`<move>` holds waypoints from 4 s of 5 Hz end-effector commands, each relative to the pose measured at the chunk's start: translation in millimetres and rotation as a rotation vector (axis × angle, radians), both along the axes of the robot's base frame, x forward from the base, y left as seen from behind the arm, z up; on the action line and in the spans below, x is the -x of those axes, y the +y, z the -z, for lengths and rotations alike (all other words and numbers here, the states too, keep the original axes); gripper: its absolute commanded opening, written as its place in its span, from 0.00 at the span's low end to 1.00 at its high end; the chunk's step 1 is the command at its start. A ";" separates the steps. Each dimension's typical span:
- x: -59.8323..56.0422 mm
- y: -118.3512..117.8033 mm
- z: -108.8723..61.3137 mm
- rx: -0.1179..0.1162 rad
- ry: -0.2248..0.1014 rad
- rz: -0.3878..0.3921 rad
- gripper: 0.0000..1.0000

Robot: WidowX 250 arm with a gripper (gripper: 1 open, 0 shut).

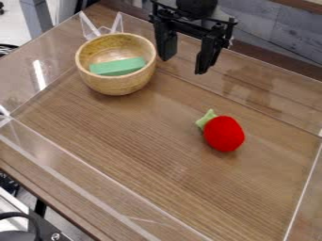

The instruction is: Move the red fruit to the left

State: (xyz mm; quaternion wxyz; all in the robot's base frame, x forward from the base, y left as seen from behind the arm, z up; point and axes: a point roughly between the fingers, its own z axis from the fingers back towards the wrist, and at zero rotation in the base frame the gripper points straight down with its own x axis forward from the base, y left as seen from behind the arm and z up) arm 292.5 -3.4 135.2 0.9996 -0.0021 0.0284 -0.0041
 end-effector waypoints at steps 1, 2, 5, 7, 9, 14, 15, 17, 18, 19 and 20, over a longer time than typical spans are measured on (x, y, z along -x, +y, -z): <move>6.2 -14.1 12.1 0.006 0.011 -0.023 1.00; 12.2 -38.9 28.1 0.025 0.018 -0.096 1.00; 6.0 -64.5 34.7 0.079 -0.037 -0.659 1.00; 6.1 -64.8 48.4 0.084 -0.072 -0.987 1.00; 13.4 -92.1 60.1 0.090 -0.101 -1.140 1.00; -18.1 -60.8 69.9 0.058 -0.125 -1.309 1.00; -12.7 -66.4 68.9 0.050 -0.123 -1.328 1.00; -4.6 -79.6 63.0 0.039 -0.114 -1.358 1.00; -1.9 -87.0 65.3 0.027 -0.111 -1.367 1.00; -1.7 -90.2 68.7 0.014 -0.108 -1.382 1.00; 1.9 -84.8 67.5 0.006 -0.112 -1.383 1.00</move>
